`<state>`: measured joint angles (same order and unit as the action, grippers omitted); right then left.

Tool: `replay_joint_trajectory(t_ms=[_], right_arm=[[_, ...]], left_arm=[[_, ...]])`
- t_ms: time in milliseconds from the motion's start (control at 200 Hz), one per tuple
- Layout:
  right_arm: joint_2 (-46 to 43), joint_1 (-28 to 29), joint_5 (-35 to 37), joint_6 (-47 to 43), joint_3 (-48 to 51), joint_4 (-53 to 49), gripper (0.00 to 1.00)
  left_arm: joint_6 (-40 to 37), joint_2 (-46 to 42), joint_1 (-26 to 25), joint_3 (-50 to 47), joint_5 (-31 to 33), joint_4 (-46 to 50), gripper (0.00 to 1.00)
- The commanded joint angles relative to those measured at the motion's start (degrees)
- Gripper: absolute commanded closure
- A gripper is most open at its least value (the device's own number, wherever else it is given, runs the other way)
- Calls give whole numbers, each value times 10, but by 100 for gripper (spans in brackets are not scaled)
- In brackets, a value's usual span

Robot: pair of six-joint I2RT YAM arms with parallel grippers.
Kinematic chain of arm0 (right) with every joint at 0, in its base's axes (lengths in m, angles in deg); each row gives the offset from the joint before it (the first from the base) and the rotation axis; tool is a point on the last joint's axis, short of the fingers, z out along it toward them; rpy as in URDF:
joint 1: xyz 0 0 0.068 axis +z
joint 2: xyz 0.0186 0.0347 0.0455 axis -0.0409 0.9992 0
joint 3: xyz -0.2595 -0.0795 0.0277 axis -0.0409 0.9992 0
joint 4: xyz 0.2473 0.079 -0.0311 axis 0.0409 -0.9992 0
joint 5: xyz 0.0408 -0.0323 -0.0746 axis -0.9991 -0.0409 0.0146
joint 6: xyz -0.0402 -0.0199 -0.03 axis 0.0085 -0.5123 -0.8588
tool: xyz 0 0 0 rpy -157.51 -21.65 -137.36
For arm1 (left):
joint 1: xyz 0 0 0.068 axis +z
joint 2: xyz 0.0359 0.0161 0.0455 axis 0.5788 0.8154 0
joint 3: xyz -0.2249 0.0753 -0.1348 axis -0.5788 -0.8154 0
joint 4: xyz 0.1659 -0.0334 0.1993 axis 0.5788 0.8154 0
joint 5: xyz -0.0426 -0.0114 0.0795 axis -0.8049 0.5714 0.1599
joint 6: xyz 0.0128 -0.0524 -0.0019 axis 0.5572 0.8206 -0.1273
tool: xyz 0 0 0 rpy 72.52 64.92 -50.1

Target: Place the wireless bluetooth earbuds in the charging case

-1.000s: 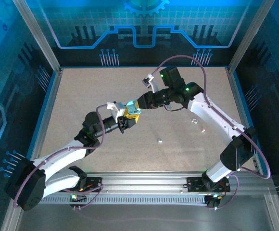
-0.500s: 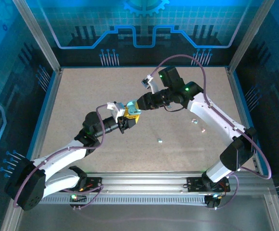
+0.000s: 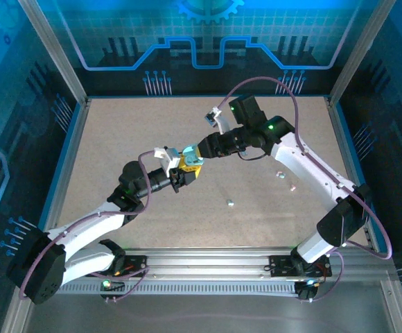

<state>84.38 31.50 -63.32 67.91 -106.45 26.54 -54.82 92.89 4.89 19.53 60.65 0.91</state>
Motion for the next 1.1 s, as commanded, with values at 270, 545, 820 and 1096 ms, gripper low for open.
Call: replay_joint_trajectory(t_ms=[270,545,820,1096], right_arm=[[29,23,-8,-35,-47,-45,74],[24,26,0,-23,-32,-16,74],[21,25,29,-32,-41,-34,65],[1,22,58,-31,-42,-47,60]], left_arm=[[5,-10,0,22,-21,-36,66],[8,-12,0,19,-24,-39,66],[8,-17,0,15,-25,-38,66],[0,-24,0,9,-11,-33,66]])
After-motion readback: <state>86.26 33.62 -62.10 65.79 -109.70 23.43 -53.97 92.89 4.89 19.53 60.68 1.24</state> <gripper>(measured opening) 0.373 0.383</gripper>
